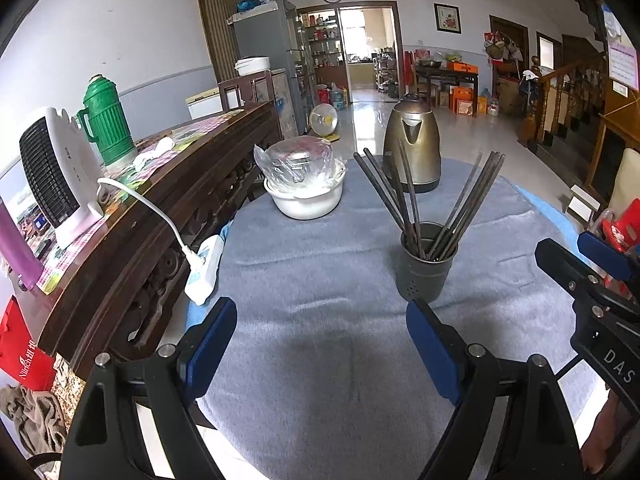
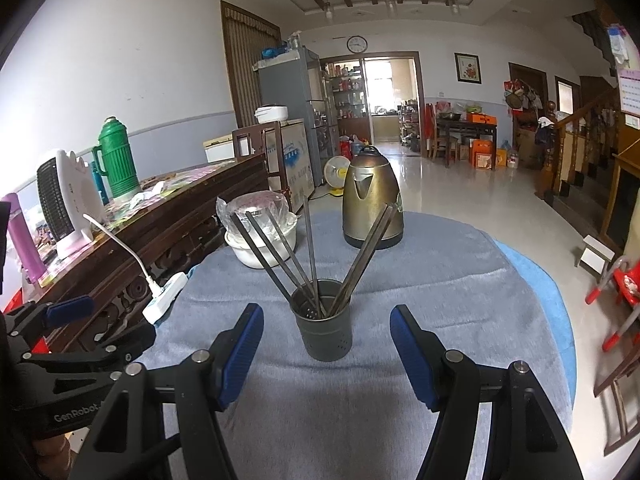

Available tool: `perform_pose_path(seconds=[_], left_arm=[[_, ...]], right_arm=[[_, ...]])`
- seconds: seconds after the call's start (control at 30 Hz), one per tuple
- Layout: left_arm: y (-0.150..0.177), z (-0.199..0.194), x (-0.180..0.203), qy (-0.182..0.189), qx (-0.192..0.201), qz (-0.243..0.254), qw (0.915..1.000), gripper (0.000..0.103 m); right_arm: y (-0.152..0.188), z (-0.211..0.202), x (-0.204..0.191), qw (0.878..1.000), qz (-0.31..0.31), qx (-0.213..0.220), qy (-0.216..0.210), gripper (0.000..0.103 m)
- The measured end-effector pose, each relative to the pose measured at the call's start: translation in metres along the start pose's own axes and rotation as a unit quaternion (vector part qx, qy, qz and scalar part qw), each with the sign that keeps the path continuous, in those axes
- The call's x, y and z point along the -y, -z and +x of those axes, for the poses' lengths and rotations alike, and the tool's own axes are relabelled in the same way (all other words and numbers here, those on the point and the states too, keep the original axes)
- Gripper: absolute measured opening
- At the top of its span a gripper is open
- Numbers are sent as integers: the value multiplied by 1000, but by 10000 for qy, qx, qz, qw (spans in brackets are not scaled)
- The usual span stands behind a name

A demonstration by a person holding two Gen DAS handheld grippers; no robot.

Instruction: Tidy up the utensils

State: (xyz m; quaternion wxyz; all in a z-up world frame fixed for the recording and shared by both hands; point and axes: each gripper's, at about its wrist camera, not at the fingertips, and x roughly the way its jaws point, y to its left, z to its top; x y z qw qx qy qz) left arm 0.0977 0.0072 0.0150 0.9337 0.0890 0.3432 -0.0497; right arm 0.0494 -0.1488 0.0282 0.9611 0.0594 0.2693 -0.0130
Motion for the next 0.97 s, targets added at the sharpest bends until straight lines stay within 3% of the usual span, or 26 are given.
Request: perform_pose_path(seconds=[0.8, 0.97], left_arm=[[4, 5, -11, 83, 43, -147, 9998, 87], [15, 48, -22, 266, -396, -452, 9978, 87]], right_arm=[[-4, 7, -10, 9999, -108, -53, 25, 70], [7, 27, 7, 9997, -21, -228, 109, 70]])
